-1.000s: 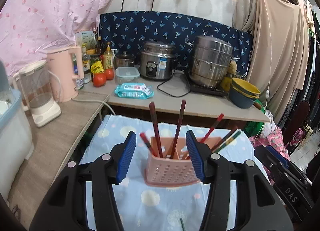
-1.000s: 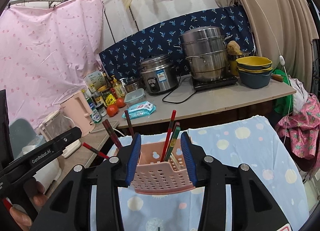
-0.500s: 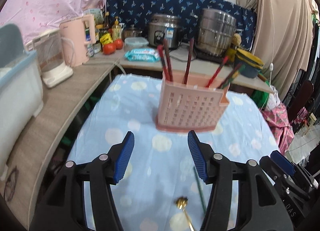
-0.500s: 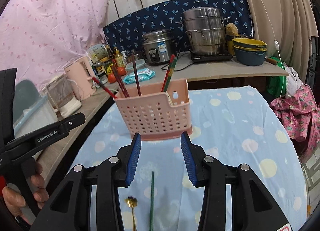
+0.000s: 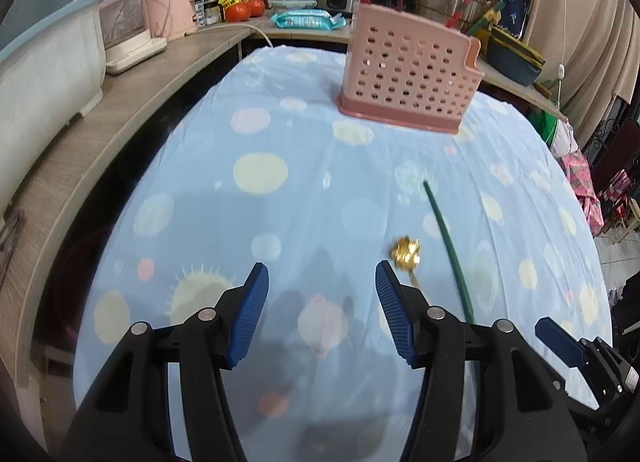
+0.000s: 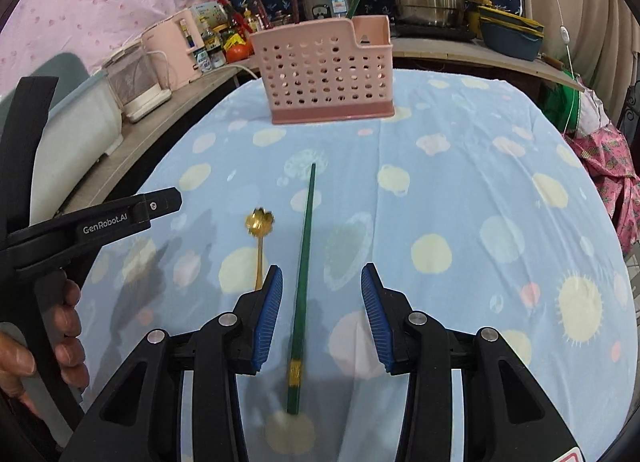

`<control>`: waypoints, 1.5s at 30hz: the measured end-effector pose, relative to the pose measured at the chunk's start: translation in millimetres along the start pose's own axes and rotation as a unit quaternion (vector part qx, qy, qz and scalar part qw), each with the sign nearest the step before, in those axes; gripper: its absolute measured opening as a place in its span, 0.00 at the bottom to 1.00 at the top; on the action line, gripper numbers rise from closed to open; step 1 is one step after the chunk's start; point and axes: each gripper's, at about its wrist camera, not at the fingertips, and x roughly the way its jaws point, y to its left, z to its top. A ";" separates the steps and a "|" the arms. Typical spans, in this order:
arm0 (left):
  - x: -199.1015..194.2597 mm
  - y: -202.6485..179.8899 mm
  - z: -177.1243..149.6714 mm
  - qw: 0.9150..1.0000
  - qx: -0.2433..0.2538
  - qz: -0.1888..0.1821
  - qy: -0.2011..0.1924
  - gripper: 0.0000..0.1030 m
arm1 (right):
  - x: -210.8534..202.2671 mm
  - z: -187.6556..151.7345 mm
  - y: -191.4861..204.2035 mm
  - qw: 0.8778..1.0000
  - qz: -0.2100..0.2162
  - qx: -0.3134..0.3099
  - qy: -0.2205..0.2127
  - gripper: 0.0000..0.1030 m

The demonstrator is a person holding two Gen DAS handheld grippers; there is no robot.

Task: Organize utensils
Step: 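Move both open tools down toward the green chopstick and gold spoon, then grasp the green chopstick with the right tool while the left tool grasps the gold spoon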

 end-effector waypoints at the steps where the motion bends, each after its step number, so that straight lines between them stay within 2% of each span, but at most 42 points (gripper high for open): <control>1: 0.4 0.5 -5.1 1.000 0.000 0.001 0.004 0.51 | 0.9 -6.0 2.2 1.000 0.001 -0.003 0.006 0.39; 8: 1.4 1.4 -27.7 1.000 0.002 0.004 0.023 0.51 | 3.2 -33.1 6.3 0.999 0.001 -0.011 0.030 0.39; 14: 3.1 -3.0 -39.7 0.999 0.007 0.003 0.036 0.51 | 7.5 -42.1 10.8 0.999 0.005 -0.021 0.042 0.35; 27: 5.8 -15.5 -43.1 0.999 0.022 -0.003 0.044 0.55 | 13.9 -44.2 4.3 0.999 -0.005 -0.013 0.048 0.07; 31: 4.5 -22.9 -42.7 0.999 0.028 -0.015 0.044 0.65 | 12.5 -43.2 -1.9 0.999 -0.012 -0.002 0.042 0.07; 38: 9.1 -46.9 -42.0 0.996 0.053 -0.039 0.053 0.66 | 10.6 -41.0 -12.2 0.999 -0.017 0.015 0.036 0.07; 45: 20.9 -60.7 -41.3 0.995 0.057 -0.052 0.067 0.66 | 9.2 -40.5 -22.0 0.999 -0.022 0.031 0.033 0.07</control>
